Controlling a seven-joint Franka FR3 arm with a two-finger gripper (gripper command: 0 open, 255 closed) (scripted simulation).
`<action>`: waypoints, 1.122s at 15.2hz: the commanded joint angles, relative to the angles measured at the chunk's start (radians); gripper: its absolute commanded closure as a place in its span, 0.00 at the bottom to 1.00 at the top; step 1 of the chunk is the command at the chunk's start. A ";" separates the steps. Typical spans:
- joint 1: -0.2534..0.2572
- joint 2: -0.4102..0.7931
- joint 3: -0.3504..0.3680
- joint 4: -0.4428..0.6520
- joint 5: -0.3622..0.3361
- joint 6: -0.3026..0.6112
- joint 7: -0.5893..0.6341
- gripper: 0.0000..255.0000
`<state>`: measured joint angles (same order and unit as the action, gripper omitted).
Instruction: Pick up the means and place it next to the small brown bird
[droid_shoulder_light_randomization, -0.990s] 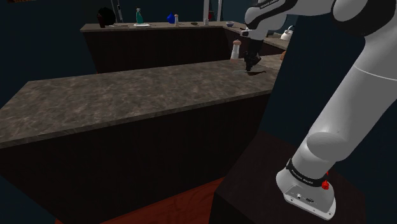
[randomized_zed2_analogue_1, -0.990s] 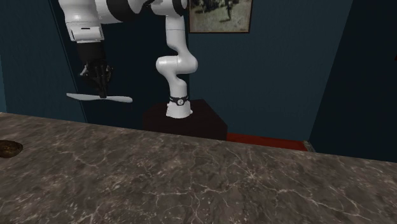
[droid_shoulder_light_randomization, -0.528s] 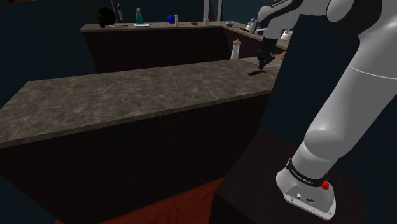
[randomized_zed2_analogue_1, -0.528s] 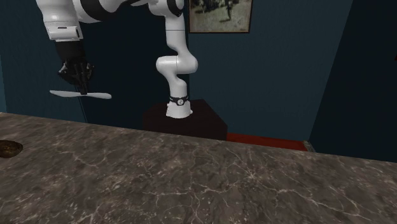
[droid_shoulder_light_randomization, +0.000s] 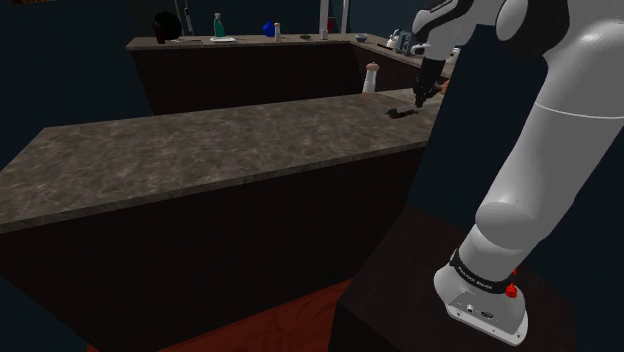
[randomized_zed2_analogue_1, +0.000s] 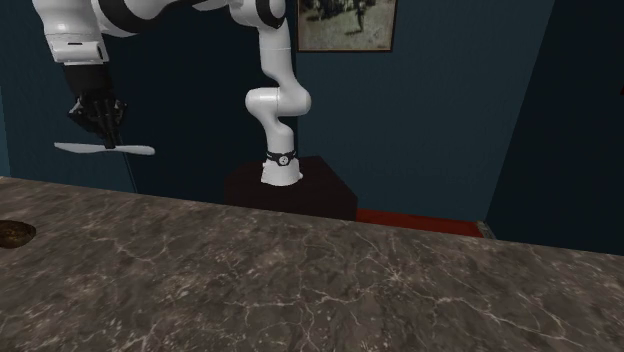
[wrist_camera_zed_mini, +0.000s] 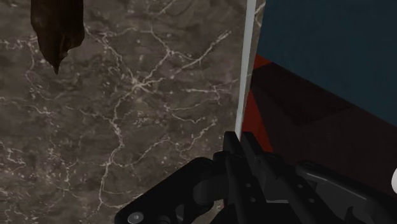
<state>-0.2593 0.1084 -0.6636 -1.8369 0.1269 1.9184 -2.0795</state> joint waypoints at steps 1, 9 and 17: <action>-0.029 0.012 -0.025 -0.041 0.007 0.029 -0.011 1.00; -0.025 0.053 -0.031 -0.110 0.043 0.126 -0.039 1.00; -0.032 0.112 -0.023 -0.167 0.096 0.225 -0.079 1.00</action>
<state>-0.2636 0.2102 -0.6702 -1.9654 0.1955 2.1293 -2.1614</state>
